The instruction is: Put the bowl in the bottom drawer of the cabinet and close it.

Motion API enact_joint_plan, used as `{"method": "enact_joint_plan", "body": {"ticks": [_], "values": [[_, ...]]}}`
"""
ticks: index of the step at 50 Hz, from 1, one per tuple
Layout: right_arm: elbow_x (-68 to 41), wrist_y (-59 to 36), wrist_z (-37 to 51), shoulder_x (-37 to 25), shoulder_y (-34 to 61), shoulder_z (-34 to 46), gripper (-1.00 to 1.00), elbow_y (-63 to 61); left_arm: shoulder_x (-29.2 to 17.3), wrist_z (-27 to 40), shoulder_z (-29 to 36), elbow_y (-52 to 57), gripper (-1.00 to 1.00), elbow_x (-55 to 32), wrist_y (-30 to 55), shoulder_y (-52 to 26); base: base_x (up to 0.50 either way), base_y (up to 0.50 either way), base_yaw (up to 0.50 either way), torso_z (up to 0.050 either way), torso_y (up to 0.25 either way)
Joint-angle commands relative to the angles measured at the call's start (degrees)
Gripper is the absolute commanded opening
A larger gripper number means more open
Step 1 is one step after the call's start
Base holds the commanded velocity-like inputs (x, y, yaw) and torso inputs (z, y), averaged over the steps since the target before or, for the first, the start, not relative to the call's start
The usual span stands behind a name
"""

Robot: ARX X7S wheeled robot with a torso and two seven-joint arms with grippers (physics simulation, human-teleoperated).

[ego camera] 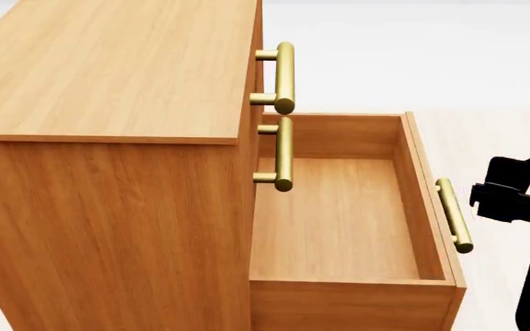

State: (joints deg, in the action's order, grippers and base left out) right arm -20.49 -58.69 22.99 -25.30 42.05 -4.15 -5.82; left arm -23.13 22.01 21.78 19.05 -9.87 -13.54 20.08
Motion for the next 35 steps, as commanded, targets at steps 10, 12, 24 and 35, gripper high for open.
{"method": "enact_joint_plan", "body": {"ticks": [10,12,24,35], "values": [[2.1,-1.2,7.6,0.5,-1.3,-6.8,1.00,-0.9,0.8,-0.4,0.7,-4.3,1.00,0.4,-3.0,-1.1,0.00,0.00,0.00,0.000,0.000],[2.2,-1.4,7.9,0.4,-1.5,-7.1,1.00,-1.0,0.9,-0.5,0.7,-4.6,1.00,0.4,-3.2,-1.1,0.00,0.00,0.00,0.000,0.000],[4.3,-1.2,12.4,1.2,-1.5,-9.4,1.00,0.1,0.9,-0.5,0.8,-5.0,1.00,-0.1,-3.5,-1.3,0.00,0.00,0.00,0.000,0.000],[5.4,-0.1,15.3,1.8,-2.1,-12.9,1.00,2.0,0.6,-0.1,1.0,-4.5,1.00,0.1,-3.2,-1.1,0.00,0.00,0.00,0.000,0.000]]}}
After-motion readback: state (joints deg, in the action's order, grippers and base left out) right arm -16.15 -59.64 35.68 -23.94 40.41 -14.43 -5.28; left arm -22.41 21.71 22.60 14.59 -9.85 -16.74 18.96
